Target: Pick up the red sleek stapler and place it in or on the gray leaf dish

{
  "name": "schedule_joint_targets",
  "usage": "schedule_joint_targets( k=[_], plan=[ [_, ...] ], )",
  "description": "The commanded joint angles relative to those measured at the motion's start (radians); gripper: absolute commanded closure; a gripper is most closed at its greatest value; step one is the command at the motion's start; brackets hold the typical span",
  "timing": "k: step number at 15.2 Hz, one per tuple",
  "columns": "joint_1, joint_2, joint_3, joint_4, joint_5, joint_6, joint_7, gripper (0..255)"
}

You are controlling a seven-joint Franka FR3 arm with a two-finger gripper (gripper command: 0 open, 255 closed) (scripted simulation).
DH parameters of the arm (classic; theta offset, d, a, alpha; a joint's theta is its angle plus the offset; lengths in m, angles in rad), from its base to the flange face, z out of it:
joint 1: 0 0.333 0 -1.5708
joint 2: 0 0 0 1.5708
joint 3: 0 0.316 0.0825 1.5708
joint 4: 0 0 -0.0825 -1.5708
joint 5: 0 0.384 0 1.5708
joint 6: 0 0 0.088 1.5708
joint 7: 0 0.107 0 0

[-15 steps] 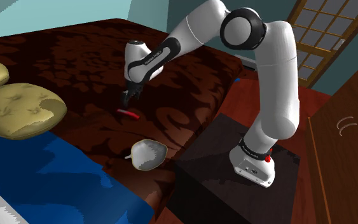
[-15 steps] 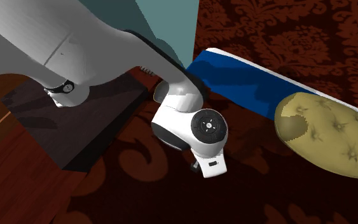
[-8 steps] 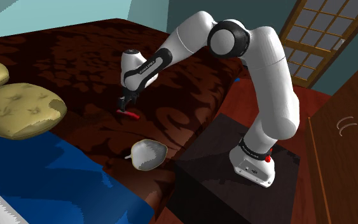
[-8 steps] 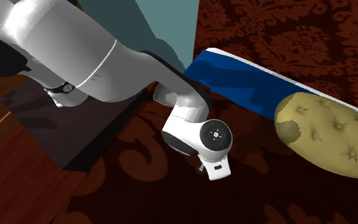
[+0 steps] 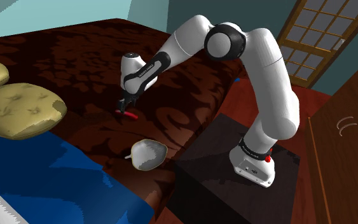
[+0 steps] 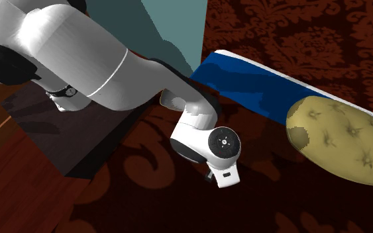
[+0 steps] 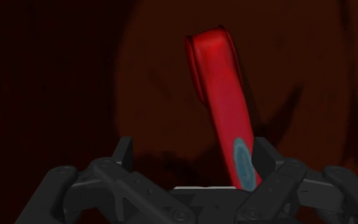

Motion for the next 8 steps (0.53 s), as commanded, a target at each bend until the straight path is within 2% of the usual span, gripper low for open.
schedule_joint_targets(
  k=[1, 2, 3, 8],
  plan=[
    [0.000, 0.002, -0.001, -0.001, 0.000, -0.001, 0.000, 0],
    [0.000, 0.002, -0.001, -0.001, 0.000, -0.001, 0.000, 0],
    [0.001, 0.002, -0.001, -0.003, 0.000, 0.000, 0.001, 255],
    [-0.001, 0.002, 0.000, 0.011, 0.001, -0.014, -0.001, 255]
  ],
)
